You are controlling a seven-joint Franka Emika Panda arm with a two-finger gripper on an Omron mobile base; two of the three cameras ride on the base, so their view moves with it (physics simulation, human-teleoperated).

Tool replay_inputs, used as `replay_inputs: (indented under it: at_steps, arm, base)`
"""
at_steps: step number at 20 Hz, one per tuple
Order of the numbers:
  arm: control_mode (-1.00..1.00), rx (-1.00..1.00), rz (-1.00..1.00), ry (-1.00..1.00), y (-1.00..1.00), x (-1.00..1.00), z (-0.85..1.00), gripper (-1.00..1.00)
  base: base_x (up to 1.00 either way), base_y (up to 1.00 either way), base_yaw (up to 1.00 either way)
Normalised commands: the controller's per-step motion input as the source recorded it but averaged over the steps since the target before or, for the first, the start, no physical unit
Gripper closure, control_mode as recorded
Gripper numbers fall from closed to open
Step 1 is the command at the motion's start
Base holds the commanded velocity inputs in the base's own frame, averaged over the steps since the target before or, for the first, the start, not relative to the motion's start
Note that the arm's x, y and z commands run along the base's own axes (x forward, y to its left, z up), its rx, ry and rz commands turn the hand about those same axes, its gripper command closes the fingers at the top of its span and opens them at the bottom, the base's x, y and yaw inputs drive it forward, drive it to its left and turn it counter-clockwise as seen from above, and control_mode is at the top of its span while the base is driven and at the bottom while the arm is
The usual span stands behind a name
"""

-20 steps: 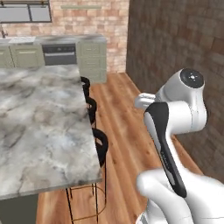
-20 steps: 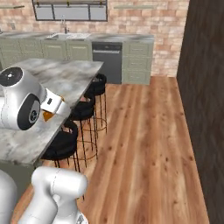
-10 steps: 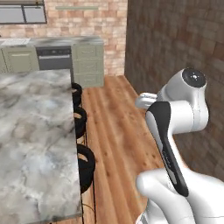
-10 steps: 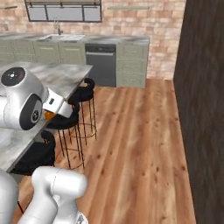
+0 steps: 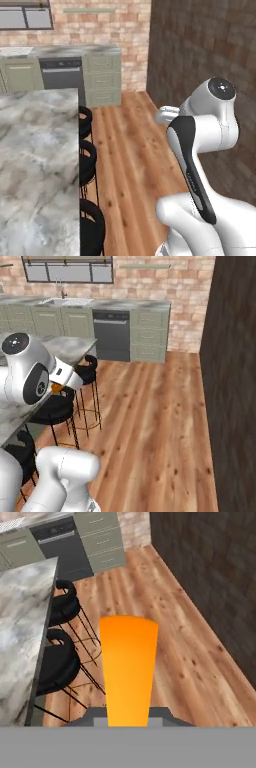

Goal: Pick the cheese from the fridge and the cheese grater from the cabinet and place them next to the salad bowl.

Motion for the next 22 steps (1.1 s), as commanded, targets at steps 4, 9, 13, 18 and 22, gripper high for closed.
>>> replay_inputs:
  at_steps: [4,9,13,18,22]
  arm:
    - [1.0,0.0,0.0,0.0,0.0,0.0,0.0,1.0]
    - [1.0,0.0,0.0,0.0,0.0,0.0,0.0,1.0]
    - [1.0,0.0,0.0,0.0,0.0,0.0,0.0,1.0]
    - [1.0,0.0,0.0,0.0,0.0,0.0,0.0,1.0]
    - [1.0,0.0,0.0,0.0,0.0,0.0,0.0,1.0]
  base:
    - [0.79,-0.32,0.06]
    - [0.77,-0.33,0.07]
    - [0.74,-0.35,0.07]
    - [0.73,-0.37,0.05]
    - [0.75,-0.36,0.05]
